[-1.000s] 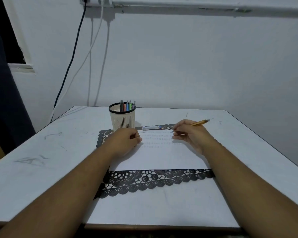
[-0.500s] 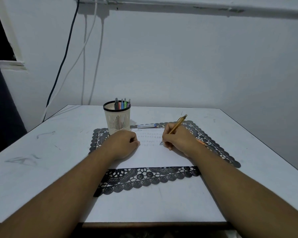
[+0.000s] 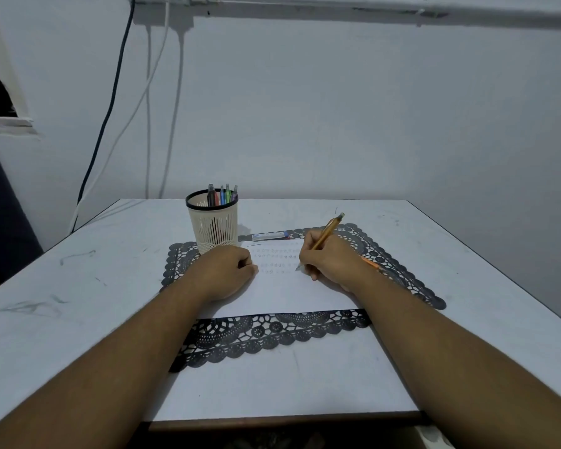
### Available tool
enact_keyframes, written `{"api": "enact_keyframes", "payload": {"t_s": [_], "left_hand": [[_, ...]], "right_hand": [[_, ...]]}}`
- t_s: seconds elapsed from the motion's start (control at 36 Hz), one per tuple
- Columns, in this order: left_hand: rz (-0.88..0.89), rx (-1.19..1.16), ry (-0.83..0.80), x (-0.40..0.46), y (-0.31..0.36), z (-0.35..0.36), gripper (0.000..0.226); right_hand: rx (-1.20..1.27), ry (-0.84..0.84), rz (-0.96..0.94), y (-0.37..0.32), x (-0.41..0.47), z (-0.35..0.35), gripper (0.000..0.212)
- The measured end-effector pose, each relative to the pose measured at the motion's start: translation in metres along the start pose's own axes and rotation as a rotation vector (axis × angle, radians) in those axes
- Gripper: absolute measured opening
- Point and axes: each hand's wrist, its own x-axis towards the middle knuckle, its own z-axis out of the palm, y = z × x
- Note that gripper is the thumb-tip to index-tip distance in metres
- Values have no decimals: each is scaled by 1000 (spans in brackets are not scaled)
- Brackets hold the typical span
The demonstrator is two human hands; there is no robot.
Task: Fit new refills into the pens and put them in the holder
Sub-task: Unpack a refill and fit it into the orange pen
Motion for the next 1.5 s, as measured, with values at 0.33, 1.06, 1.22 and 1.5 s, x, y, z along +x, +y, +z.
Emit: {"api": "enact_keyframes", "payload": {"t_s": [0.33,1.06,1.22,1.5], "left_hand": [[-1,-16,-2,0,1,0,36],[-4,-24,-4,0,0,0,35],[-7,-22,-5,0,-1,0,35],[-5,-29,-6,0,0,0,36]], "right_hand": [[32,9,-1,3,2,1,24],[33,16,28,4,2,-7,28],[-7,17,30,0,-1,-8,29],[-12,33,24,-2,-2,-6,28]]}}
